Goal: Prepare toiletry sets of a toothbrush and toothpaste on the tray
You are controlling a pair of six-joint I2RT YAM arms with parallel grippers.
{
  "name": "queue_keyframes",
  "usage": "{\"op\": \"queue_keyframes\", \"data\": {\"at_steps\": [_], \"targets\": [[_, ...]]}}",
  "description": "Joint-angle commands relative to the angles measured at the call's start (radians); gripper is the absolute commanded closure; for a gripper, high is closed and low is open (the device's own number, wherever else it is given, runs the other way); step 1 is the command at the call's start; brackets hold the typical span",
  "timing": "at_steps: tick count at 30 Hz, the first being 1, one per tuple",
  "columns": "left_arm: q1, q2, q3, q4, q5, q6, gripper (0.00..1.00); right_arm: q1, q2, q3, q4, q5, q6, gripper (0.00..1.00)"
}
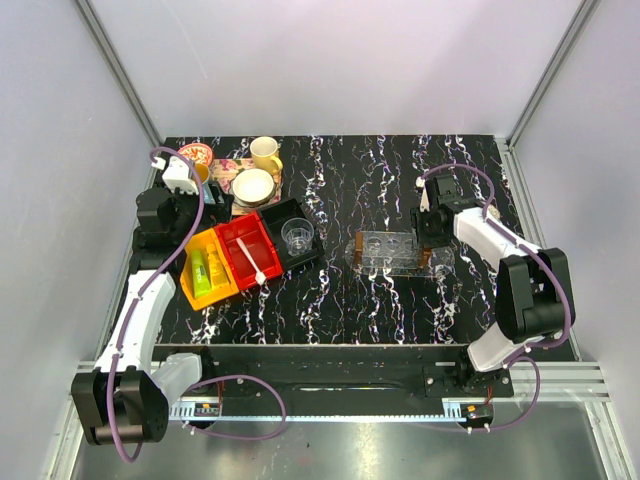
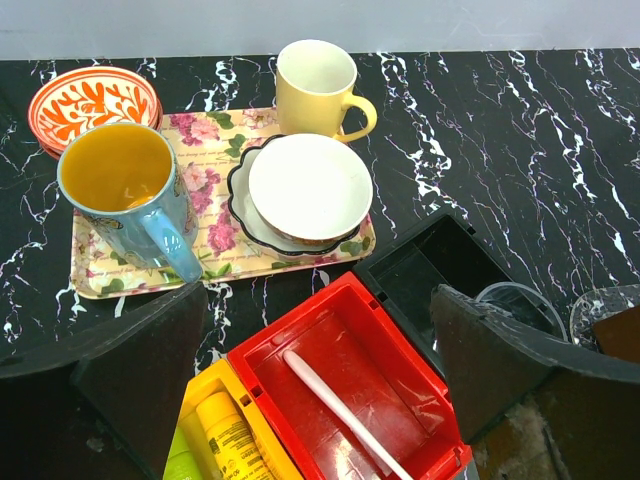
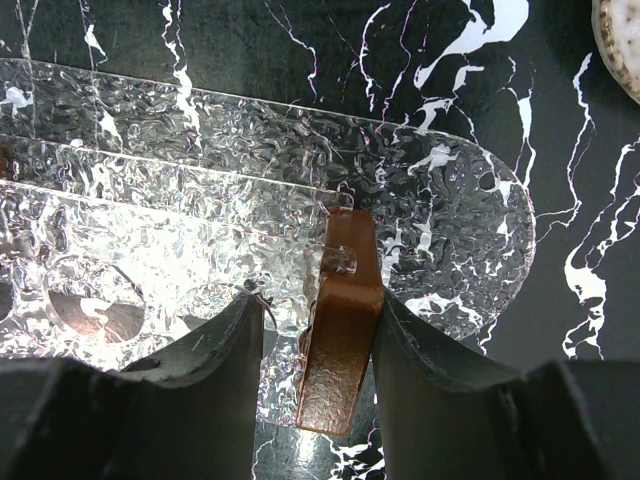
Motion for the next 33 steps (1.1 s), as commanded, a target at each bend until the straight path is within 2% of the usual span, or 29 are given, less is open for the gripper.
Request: {"op": "queue_keyframes", "data": {"at_steps": [1, 33], "targets": [[-0.003, -0.021, -0.004, 0.049, -0.009, -0.002, 0.01, 0.011, -0.065, 0.001, 0.052, -0.002, 0.005, 1.0], [-0.001, -0.018, -0.004, 0.049, -0.007, -0.004, 0.01, 0.017, -0.061, -0.019, 0.067, -0.013, 0.027, 1.0]]}}
